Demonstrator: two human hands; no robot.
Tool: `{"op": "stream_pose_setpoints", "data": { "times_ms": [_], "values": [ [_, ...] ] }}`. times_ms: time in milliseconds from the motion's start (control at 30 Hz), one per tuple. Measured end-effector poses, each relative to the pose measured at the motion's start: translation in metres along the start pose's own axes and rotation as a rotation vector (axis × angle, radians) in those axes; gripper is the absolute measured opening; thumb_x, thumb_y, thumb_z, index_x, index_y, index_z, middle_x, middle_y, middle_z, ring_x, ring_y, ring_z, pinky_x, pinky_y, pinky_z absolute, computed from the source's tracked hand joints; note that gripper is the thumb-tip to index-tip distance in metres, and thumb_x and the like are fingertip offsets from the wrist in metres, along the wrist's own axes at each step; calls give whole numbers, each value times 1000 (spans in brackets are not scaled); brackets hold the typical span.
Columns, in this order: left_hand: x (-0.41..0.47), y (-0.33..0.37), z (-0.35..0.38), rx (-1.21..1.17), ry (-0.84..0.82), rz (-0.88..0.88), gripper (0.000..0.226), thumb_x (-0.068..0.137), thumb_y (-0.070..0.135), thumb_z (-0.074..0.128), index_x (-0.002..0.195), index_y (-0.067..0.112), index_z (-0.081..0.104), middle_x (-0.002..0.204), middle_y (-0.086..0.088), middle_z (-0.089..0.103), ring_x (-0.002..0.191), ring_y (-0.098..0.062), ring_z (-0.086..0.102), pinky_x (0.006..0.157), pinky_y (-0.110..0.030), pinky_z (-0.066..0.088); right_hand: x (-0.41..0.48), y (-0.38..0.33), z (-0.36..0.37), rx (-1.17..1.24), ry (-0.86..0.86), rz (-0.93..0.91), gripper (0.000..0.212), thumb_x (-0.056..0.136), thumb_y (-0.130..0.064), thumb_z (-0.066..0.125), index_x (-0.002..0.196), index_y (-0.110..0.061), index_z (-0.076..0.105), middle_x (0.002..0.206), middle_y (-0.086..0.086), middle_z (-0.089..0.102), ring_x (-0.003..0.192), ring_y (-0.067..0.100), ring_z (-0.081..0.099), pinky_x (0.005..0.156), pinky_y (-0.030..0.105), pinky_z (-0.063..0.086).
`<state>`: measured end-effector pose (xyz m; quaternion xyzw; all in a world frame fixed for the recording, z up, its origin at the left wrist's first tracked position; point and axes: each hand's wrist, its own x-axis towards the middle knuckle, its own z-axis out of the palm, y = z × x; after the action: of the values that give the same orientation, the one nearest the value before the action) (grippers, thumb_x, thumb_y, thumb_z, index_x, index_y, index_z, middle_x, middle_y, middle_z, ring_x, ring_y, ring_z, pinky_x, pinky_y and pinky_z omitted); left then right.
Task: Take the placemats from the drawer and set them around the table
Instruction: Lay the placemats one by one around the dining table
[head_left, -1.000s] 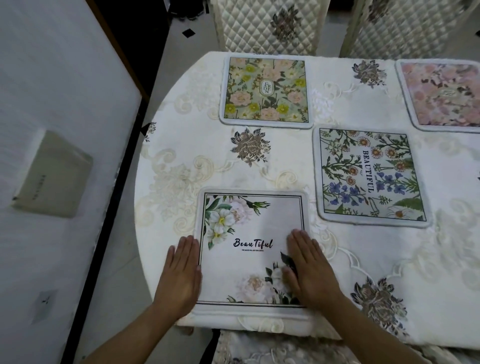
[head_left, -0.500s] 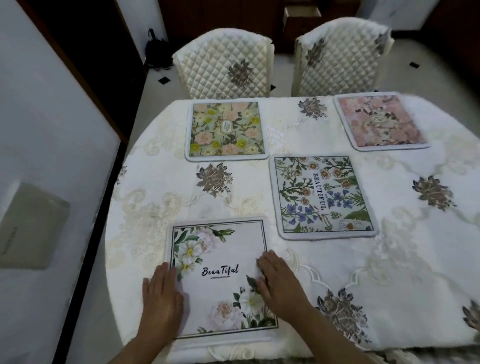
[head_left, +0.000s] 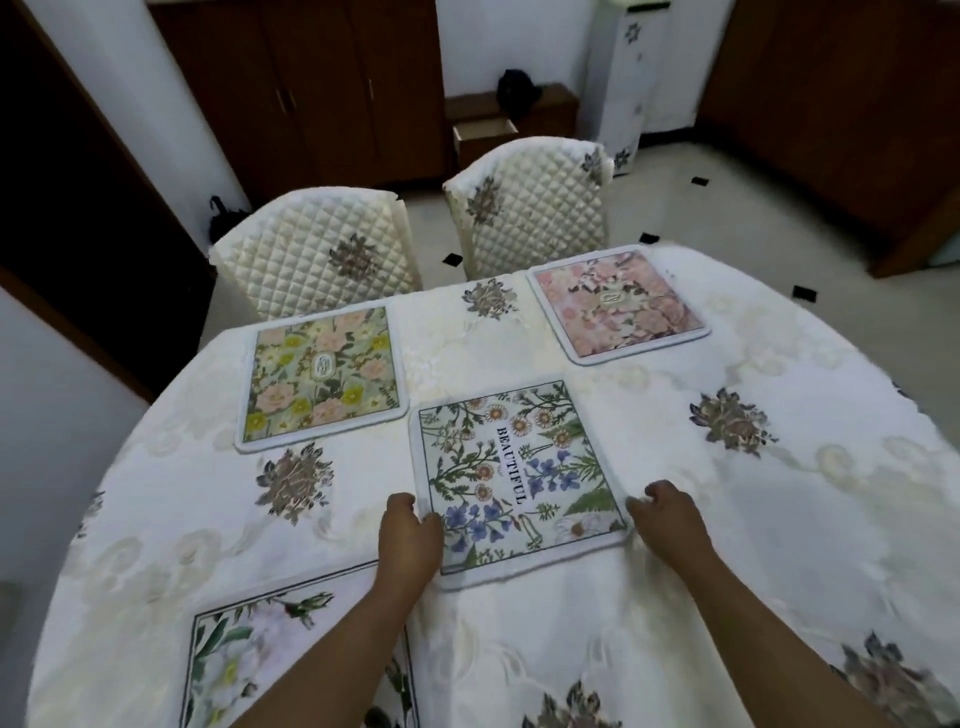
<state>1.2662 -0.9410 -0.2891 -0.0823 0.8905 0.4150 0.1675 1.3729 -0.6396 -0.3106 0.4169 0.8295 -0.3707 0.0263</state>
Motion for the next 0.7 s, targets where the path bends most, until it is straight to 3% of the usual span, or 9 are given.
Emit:
{"op": "stream_pose_setpoints", "data": {
  "times_ms": [100,167,267,367,533,633,700],
  "values": [
    [13,18,22,19,7,-222,45,90,19,59,121,-7,39,119,-28,56,102,-39,59,78,-37,49,12,-6,-3,61,-87,46,24,88,-27,65,90,-4,60,93,15,65,89,30,61,74,34,43],
    [21,21,26,43,15,-302,49,88,21,61,121,-9,41,119,-28,58,103,-40,59,82,-39,49,14,-12,1,74,-139,63,24,87,-31,66,84,-8,56,79,7,62,72,19,57,60,29,38],
    [27,18,26,51,-19,-312,42,89,23,62,113,-10,54,108,-21,64,88,-33,59,77,-36,50,16,-18,5,108,-166,82,26,85,-27,66,67,-13,53,59,-2,55,55,10,50,48,23,33],
    [21,12,22,106,-10,-185,36,94,29,57,109,-4,56,104,-19,62,85,-27,54,74,-32,41,14,-22,9,143,-207,53,36,88,-23,62,55,-17,47,53,-2,51,50,12,48,47,24,33],
    [-4,20,7,111,85,97,25,97,32,53,88,8,50,84,-7,61,78,-28,61,70,-37,49,-5,-22,1,307,-259,86,21,84,-22,59,73,-5,66,72,9,70,60,19,63,49,21,41],
    [-23,18,-11,104,98,233,29,97,42,50,86,15,50,77,-2,62,68,-20,65,63,-40,55,-33,-17,-10,405,-267,139,17,82,-20,61,68,-11,65,49,-4,64,37,6,53,37,14,32],
    [-32,11,-23,142,97,314,30,96,49,47,85,22,48,75,2,63,64,-15,64,56,-38,54,-56,-9,-14,425,-323,190,14,81,-21,64,73,-11,66,46,-4,62,29,7,46,35,13,27]
  ]
}}
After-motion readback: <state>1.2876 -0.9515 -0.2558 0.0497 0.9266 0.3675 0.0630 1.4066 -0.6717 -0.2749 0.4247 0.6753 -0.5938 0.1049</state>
